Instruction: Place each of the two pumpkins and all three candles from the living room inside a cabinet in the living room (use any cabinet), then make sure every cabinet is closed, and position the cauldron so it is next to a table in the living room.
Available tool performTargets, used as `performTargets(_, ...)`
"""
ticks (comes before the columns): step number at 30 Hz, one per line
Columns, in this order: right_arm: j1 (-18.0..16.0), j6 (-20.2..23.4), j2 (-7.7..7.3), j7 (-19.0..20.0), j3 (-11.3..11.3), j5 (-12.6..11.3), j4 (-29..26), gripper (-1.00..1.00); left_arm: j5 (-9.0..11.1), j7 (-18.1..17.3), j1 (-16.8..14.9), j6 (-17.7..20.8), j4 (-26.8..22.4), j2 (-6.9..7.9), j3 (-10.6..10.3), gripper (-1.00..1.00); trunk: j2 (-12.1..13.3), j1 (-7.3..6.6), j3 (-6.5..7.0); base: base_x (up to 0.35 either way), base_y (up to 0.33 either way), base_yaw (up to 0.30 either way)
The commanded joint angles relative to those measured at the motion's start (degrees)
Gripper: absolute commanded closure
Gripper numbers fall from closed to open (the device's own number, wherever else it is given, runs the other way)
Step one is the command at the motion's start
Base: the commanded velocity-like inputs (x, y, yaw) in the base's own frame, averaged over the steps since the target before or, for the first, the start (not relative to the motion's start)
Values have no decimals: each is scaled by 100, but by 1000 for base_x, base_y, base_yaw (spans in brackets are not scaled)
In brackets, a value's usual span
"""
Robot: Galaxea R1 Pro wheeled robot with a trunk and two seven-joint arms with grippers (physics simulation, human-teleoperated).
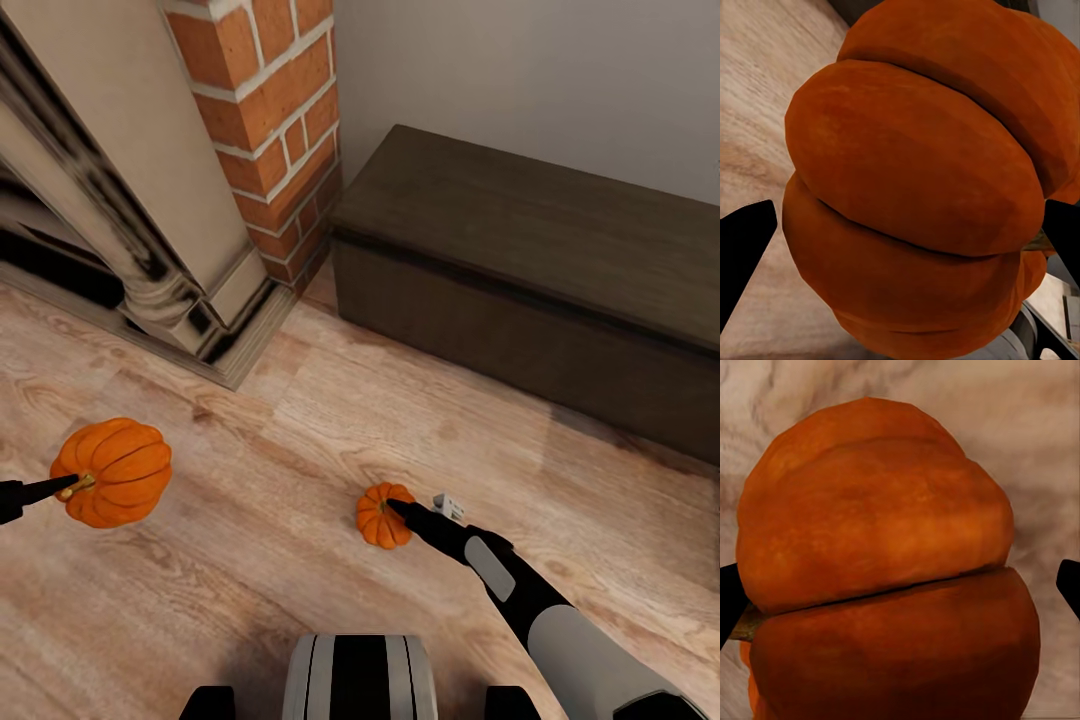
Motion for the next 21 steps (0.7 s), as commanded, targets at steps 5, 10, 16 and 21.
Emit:
performTargets(5, 0, -7, -6, -18, 28, 53, 370, -100, 9, -28, -2, 61, 0, 1, 0, 100, -1, -1, -3, -138, 1, 0)
performTargets(10, 0, 14, -6, 20, 28, 57, 370, -100, 11, -28, -2, 61, 0, 1, 0, 100, -1, -1, -3, -16, 0, 0)
performTargets(16, 0, 36, -6, 59, 28, 59, 370, -100, 11, -28, -2, 61, 0, 1, 4, 100, -1, -1, -3, -1, 0, 0)
performTargets(21, 0, 37, -6, 69, 28, 65, 370, -100, 18, -28, -2, 61, 0, 1, 8, 100, -1, -1, -3, 4, 0, 0)
